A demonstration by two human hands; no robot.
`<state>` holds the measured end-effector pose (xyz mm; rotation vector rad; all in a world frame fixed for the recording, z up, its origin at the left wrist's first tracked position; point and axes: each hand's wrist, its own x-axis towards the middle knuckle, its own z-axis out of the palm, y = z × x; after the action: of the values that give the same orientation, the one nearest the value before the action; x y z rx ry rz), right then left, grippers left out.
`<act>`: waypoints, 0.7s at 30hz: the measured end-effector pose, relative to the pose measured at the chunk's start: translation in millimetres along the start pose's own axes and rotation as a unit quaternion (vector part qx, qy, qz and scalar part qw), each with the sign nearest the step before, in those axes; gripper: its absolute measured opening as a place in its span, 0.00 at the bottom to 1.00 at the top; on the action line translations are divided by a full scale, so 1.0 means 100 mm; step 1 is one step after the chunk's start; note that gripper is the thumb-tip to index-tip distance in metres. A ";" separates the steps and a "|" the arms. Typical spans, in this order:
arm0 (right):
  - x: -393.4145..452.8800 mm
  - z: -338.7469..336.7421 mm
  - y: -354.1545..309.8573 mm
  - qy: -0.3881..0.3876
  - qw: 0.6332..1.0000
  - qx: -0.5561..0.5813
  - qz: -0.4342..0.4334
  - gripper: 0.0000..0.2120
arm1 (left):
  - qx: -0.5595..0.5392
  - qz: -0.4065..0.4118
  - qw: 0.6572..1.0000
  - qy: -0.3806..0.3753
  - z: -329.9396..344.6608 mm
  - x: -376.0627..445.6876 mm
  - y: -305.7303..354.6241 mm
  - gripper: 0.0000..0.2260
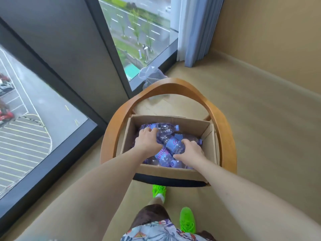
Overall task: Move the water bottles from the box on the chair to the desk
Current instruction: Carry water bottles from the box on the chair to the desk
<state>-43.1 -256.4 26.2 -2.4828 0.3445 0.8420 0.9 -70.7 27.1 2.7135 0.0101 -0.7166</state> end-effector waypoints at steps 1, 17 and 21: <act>0.12 0.03 -0.06 -0.007 1.000 -0.004 0.007 0.37 | 0.001 0.007 1.000 -0.004 -0.02 0.15 -0.06 0.29; 1.55 0.92 -0.22 -0.044 0.988 -0.109 0.099 0.39 | 0.131 0.162 0.975 0.071 0.65 1.42 -0.55 0.35; 1.72 0.99 -0.21 -0.027 0.986 -0.105 0.126 0.32 | 0.124 0.165 0.972 0.111 0.75 1.52 -0.50 0.31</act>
<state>48.8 -199.8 -141.6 -2.6385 0.5884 1.0961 93.0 -59.5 -122.8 2.9107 -0.4965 -0.3333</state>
